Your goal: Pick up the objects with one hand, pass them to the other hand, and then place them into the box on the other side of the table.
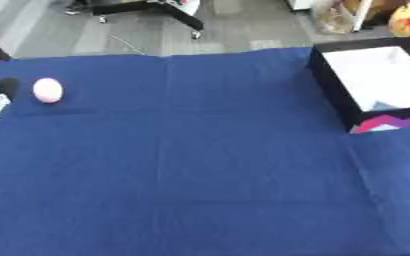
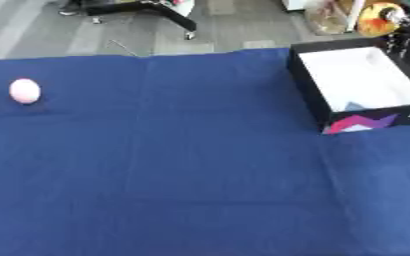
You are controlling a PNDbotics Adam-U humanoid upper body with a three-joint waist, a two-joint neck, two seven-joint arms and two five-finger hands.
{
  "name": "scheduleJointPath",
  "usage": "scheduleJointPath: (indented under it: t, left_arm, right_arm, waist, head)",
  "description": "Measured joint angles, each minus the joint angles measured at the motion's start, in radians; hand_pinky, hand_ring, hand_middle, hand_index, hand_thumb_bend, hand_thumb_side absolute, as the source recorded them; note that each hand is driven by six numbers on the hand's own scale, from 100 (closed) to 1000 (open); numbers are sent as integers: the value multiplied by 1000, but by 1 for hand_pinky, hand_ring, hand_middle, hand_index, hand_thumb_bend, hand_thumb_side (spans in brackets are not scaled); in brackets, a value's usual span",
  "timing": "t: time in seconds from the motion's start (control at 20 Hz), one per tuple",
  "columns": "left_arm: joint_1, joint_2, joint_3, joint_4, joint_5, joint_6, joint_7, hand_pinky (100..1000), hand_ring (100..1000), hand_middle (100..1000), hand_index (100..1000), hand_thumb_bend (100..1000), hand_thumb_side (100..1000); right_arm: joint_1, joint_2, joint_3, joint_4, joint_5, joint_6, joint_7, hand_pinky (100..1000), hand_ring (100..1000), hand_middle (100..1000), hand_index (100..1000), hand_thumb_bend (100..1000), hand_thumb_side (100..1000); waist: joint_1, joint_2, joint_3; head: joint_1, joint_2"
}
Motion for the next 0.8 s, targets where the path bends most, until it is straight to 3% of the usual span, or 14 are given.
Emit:
scheduleJointPath:
  t: [0.05,0.15,0.45,0.8]
  left_arm:
    - [0,0,1,-2,0,1,-1,770,582,573,669,182,352]
    - [1,0,4,-4,0,2,-1,770,582,573,669,180,354]
    - [6,-5,7,-4,0,5,1,770,583,573,670,181,359]
    - [7,-8,8,-4,0,5,1,771,583,574,671,181,364]
  right_arm:
    - [1,-9,27,4,18,-17,-18,1000,661,634,805,100,243]
    - [2,-28,84,12,53,-53,-53,1000,695,675,867,100,229]
    - [1,-59,224,59,157,-156,-157,1000,771,755,982,100,199]
    - [1,-65,313,128,275,-275,-276,997,816,806,1000,100,199]
  waist:
    - [0,0,2]
    - [0,0,5]
    - [-3,0,7]
    - [-3,0,9]
  head:
    - [0,0]
    - [-2,0]
    - [-2,0]
    - [-3,0]
